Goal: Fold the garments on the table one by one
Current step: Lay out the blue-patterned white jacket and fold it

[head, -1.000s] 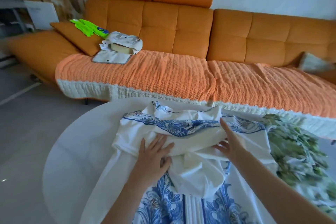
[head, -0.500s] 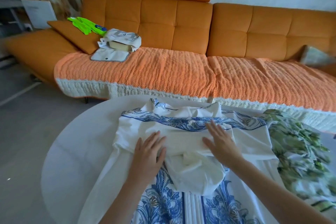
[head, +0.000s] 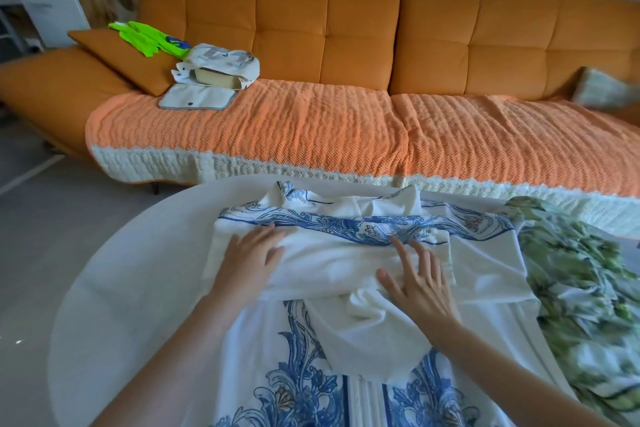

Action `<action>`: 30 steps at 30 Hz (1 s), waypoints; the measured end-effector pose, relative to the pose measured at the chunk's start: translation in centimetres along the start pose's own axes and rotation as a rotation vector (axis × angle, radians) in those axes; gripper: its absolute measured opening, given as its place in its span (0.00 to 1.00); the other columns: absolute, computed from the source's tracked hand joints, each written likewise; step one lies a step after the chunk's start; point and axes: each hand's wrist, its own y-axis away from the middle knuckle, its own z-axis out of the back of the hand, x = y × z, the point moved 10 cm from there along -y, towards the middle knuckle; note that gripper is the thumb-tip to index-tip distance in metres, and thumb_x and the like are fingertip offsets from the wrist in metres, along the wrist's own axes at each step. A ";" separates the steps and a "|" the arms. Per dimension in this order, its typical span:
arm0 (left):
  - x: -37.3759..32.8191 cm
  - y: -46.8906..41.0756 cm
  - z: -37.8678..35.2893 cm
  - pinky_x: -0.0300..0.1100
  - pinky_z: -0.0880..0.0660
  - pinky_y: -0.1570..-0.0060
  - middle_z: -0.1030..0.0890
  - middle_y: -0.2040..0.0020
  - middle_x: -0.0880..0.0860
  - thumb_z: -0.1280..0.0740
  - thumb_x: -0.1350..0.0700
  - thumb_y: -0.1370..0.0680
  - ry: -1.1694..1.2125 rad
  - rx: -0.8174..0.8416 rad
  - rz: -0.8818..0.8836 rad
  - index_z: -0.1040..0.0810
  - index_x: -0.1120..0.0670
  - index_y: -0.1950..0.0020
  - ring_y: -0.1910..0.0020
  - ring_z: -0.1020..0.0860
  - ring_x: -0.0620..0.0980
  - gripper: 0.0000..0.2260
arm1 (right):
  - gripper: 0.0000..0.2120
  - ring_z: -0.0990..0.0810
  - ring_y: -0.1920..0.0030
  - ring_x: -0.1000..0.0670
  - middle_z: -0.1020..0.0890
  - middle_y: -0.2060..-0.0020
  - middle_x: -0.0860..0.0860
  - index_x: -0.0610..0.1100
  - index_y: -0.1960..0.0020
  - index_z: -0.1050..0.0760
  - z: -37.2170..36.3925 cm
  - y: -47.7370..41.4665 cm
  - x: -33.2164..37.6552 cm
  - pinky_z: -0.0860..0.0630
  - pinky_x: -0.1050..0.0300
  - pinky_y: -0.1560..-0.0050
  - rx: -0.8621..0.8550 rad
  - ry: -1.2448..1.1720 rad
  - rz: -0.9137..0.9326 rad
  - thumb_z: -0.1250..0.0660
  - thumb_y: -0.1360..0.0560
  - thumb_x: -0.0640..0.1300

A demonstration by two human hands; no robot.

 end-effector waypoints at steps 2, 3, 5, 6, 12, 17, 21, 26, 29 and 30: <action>0.4 -0.2 -2.5 0.59 0.53 0.29 0.47 0.23 0.48 0.60 0.37 0.24 -0.114 0.156 0.056 0.45 0.45 0.24 0.24 0.50 0.47 0.30 | 0.38 0.38 0.30 0.38 0.35 0.29 0.46 0.58 0.32 0.41 1.1 -1.0 0.6 0.38 0.41 0.32 0.017 0.137 0.076 0.73 0.31 0.73; 1.0 -0.6 -3.2 0.62 0.57 0.30 0.53 0.22 0.47 0.59 0.37 0.22 -0.149 0.213 0.110 0.51 0.44 0.23 0.24 0.55 0.47 0.27 | 0.37 0.43 0.27 0.39 0.39 0.27 0.47 0.57 0.30 0.40 1.3 -1.6 0.3 0.41 0.42 0.29 0.058 0.184 0.102 0.71 0.29 0.71; 1.7 -1.2 -3.6 0.64 0.62 0.31 0.60 0.23 0.47 0.56 0.36 0.21 -0.128 0.272 0.212 0.57 0.40 0.24 0.24 0.61 0.47 0.26 | 0.24 0.56 0.24 0.41 0.53 0.23 0.47 0.52 0.25 0.48 1.2 -2.9 -1.2 0.51 0.43 0.26 0.190 0.260 0.112 0.55 0.20 0.55; 1.7 -1.2 -3.9 0.65 0.63 0.32 0.62 0.23 0.47 0.56 0.35 0.22 -0.134 0.289 0.233 0.59 0.39 0.24 0.24 0.63 0.47 0.27 | 0.25 0.59 0.24 0.41 0.57 0.23 0.46 0.51 0.24 0.51 1.2 -3.3 -2.1 0.52 0.43 0.25 0.248 0.275 0.077 0.50 0.19 0.46; 1.6 -0.8 -4.7 0.65 0.65 0.32 0.67 0.25 0.46 0.60 0.32 0.24 -0.208 0.312 0.243 0.65 0.39 0.26 0.26 0.67 0.49 0.30 | 0.28 0.64 0.25 0.45 0.65 0.25 0.48 0.49 0.23 0.61 0.3 -3.2 -3.5 0.56 0.47 0.26 0.334 0.332 0.017 0.62 0.21 0.54; 0.3 0.0 -0.9 0.59 0.64 0.30 0.61 0.23 0.49 0.58 0.37 0.22 -0.195 0.084 0.227 0.58 0.45 0.23 0.25 0.65 0.47 0.29 | 0.35 0.70 0.27 0.48 0.70 0.29 0.53 0.53 0.27 0.70 2.3 -2.6 -0.2 0.68 0.51 0.27 0.177 0.167 0.133 0.70 0.30 0.67; 2.8 3.0 -1.9 0.57 0.60 0.29 0.65 0.24 0.48 0.66 0.29 0.27 -0.296 0.158 0.258 0.62 0.44 0.24 0.25 0.65 0.49 0.35 | 0.47 0.68 0.26 0.44 0.72 0.31 0.50 0.53 0.27 0.71 -1.6 -0.6 -0.6 0.63 0.47 0.26 0.369 0.207 0.176 0.80 0.41 0.74; 4.8 2.9 -3.8 0.59 0.62 0.29 0.70 0.26 0.48 0.63 0.34 0.24 -0.247 0.298 0.300 0.66 0.44 0.25 0.26 0.68 0.51 0.30 | 0.52 0.69 0.26 0.48 0.72 0.30 0.52 0.55 0.31 0.75 -1.9 -0.8 -1.2 0.66 0.50 0.27 0.376 0.088 0.084 0.85 0.52 0.76; 5.3 2.0 -2.0 0.56 0.60 0.28 0.55 0.22 0.51 0.52 0.37 0.21 0.084 0.204 0.352 0.44 0.47 0.24 0.24 0.59 0.51 0.28 | 0.48 0.71 0.28 0.44 0.72 0.31 0.49 0.49 0.26 0.68 -1.4 -0.5 -0.4 0.63 0.43 0.26 0.423 0.098 0.143 0.80 0.39 0.74; 5.9 1.8 0.2 0.54 0.53 0.28 0.44 0.24 0.57 0.45 0.41 0.22 0.209 0.033 0.371 0.34 0.52 0.27 0.24 0.49 0.55 0.26 | 0.45 0.70 0.28 0.44 0.70 0.30 0.49 0.48 0.24 0.64 -0.8 -0.5 0.0 0.62 0.43 0.26 0.416 0.036 0.125 0.74 0.33 0.72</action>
